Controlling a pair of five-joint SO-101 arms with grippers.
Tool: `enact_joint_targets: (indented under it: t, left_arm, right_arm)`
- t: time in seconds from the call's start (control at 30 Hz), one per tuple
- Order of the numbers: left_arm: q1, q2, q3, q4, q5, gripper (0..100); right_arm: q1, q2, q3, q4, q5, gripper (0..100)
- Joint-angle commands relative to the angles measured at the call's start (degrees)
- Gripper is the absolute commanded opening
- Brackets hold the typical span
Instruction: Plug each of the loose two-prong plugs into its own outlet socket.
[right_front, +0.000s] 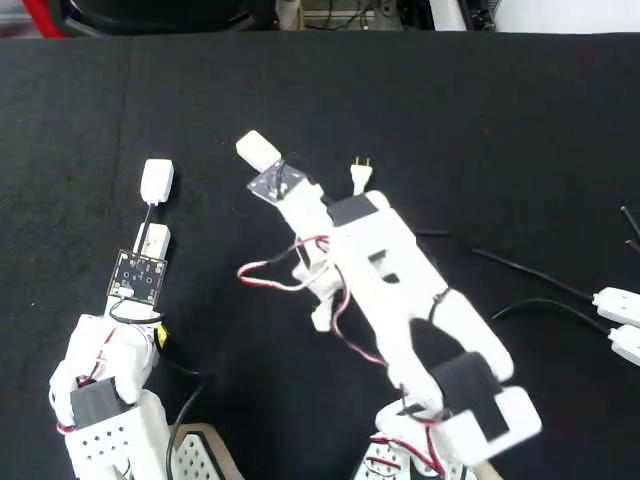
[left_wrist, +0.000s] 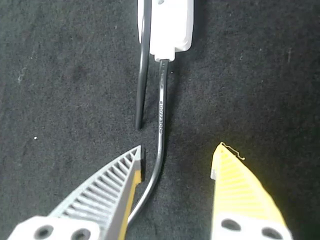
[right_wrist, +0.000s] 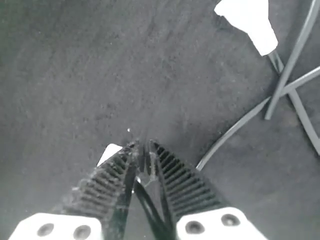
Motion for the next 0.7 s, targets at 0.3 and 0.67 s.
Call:
enact_joint_targets:
  t: [0.3,0.67]
  left_arm:
    - [-0.4,-0.18,-0.31,0.18,-0.26,23]
    - [-0.48,-0.18,-0.31,0.18,-0.26,23]
  right_arm:
    - [-5.89,0.48,-3.56,0.0,-25.58,8.5]
    - [-6.07,0.48,-2.33,4.48,-28.4,11.9]
